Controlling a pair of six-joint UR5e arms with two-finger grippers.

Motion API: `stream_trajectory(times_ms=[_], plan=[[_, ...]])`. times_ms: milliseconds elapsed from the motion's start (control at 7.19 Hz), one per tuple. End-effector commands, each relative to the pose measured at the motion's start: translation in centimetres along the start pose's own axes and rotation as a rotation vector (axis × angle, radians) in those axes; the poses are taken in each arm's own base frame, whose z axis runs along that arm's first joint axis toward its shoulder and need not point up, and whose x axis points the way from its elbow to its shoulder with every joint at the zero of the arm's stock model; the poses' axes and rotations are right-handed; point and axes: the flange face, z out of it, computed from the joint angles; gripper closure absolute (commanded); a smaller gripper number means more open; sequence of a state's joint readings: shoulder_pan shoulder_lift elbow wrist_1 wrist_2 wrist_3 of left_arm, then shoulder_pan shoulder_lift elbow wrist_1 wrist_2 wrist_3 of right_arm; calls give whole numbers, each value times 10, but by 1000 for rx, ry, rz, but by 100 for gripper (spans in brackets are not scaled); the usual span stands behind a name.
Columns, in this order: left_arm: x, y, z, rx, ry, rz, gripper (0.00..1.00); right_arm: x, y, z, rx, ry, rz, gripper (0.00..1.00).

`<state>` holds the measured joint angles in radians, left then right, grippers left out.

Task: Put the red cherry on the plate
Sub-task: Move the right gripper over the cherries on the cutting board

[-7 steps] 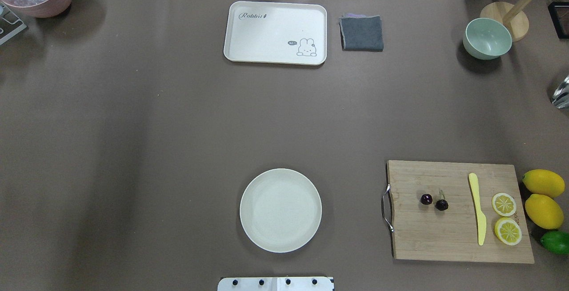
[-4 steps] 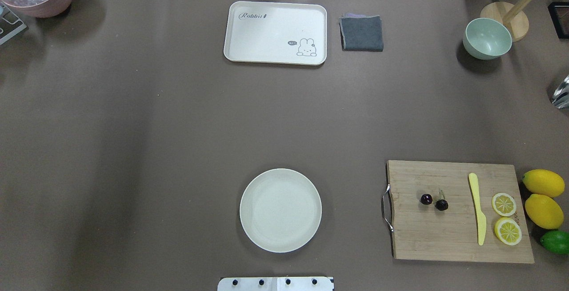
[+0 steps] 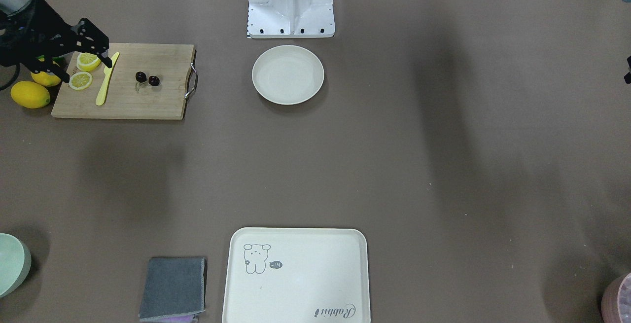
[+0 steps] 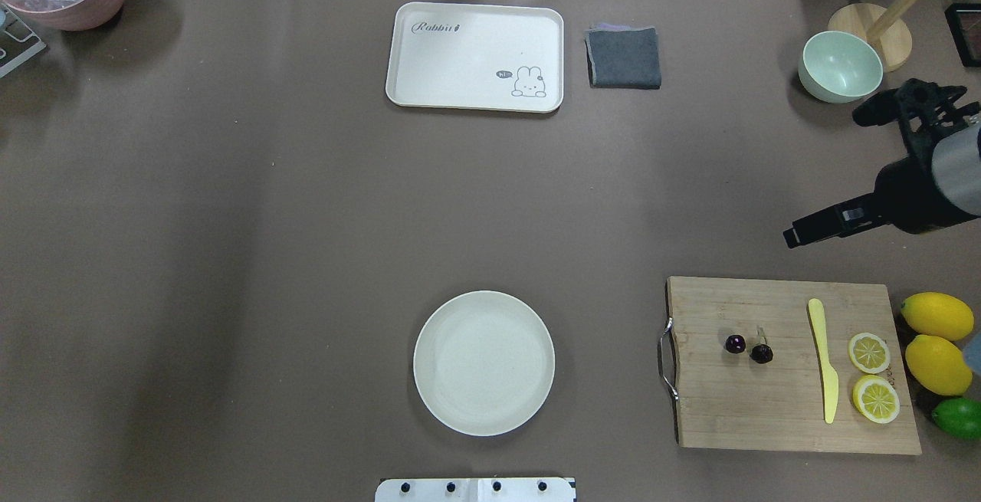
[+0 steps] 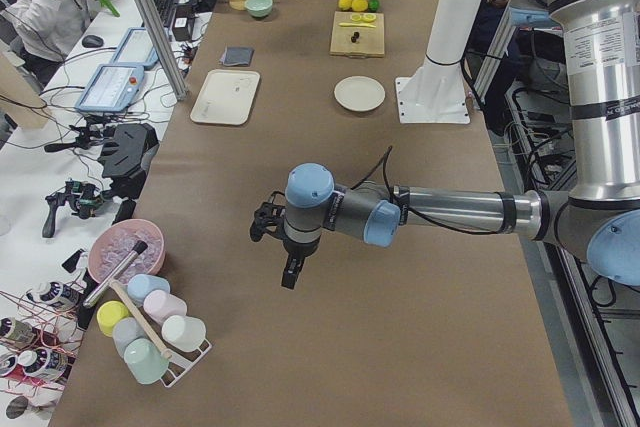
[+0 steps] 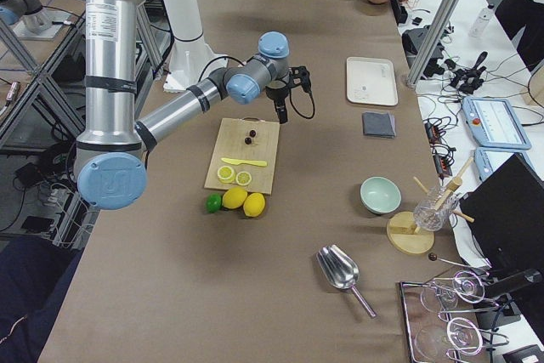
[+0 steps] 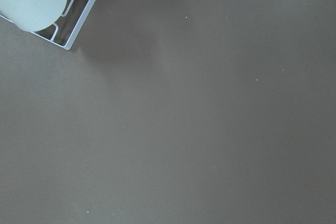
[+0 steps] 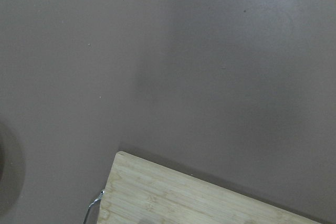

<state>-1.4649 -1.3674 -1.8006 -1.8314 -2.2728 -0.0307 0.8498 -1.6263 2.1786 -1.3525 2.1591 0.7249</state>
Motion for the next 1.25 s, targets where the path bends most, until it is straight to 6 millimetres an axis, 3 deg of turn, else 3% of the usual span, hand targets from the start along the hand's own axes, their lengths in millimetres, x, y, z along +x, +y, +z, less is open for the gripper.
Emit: stream_trajectory(times_ms=[0, 139, 278, 835, 1113], plan=[[0, 0, 0, 1, -2, 1, 2, -52, 30, 54, 0, 37, 4, 1], [-1, 0, -1, 3, -3, 1, 2, -75, 38, 69, 1, 40, 9, 1], [0, 0, -1, 3, -1, 1, 2, -79, 45, 88, 8, 79, -8, 2], [0, 1, -1, 4, 0, 2, 2, -61, 65, 119, 28, 199, -42, 2], [0, 1, 0, 3, 0, 1, 2, -63, 73, 139, 58, 212, -67, 2]])
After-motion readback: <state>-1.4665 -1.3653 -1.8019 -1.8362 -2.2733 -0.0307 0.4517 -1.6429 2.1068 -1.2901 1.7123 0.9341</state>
